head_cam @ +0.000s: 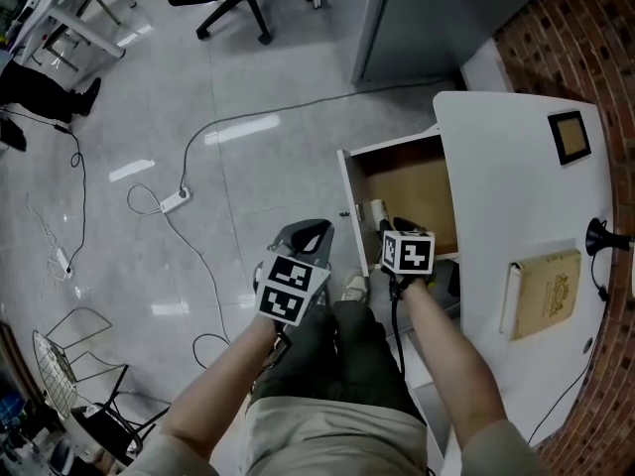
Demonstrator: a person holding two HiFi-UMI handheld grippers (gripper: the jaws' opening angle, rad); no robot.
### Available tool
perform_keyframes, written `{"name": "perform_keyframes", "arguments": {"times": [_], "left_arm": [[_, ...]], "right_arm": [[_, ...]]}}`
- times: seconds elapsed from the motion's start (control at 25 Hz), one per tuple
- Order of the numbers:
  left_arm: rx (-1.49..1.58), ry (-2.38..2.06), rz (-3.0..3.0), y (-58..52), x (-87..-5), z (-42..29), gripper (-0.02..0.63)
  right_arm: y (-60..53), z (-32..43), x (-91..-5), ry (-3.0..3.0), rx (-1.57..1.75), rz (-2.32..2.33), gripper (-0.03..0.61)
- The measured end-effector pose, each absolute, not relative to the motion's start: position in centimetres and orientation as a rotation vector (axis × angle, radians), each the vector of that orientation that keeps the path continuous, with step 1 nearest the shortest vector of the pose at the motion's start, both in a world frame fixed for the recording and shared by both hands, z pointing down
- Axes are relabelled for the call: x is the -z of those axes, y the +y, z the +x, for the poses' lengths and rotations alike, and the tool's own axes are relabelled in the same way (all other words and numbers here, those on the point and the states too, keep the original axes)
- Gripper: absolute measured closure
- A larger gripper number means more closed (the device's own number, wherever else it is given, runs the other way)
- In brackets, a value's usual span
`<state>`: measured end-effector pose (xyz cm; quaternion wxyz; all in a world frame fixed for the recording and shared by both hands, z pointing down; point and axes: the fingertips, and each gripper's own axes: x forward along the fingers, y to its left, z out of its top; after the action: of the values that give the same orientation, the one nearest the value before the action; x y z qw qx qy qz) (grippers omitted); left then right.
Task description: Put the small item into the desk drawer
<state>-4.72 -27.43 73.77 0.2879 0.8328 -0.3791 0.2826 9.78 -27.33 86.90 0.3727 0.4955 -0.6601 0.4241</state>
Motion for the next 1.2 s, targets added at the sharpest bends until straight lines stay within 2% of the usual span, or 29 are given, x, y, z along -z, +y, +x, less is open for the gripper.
{"name": "perform_keyframes", "arguments": {"times": [0.12, 0.4, 0.8, 1.2], "left_arm": [[-0.751, -1.032, 2.246, -27.4, -71.2, -5.1, 0.611], [-0.702, -1.103, 2.343, -27.5, -62.3, -6.0, 0.611], [-0.646, -1.198, 2.535, -26.5, -47.9, -6.2, 0.611], [-0.516, -1.268, 2.734, -24.3, -35.4, -5.8, 0.611]], "right_arm": [[-27.4, 9.0, -83.2, -1.784, -1.06, 1.278, 0.503], [-27.1, 7.6, -71.0, -2.011, -0.952, 1.321, 0.546], [-25.8, 6.2, -51.4, -2.32, -0.785, 1.359, 0.561], [-23.1, 4.6, -36.4, -2.555, -0.558, 1.378, 0.574]]}}
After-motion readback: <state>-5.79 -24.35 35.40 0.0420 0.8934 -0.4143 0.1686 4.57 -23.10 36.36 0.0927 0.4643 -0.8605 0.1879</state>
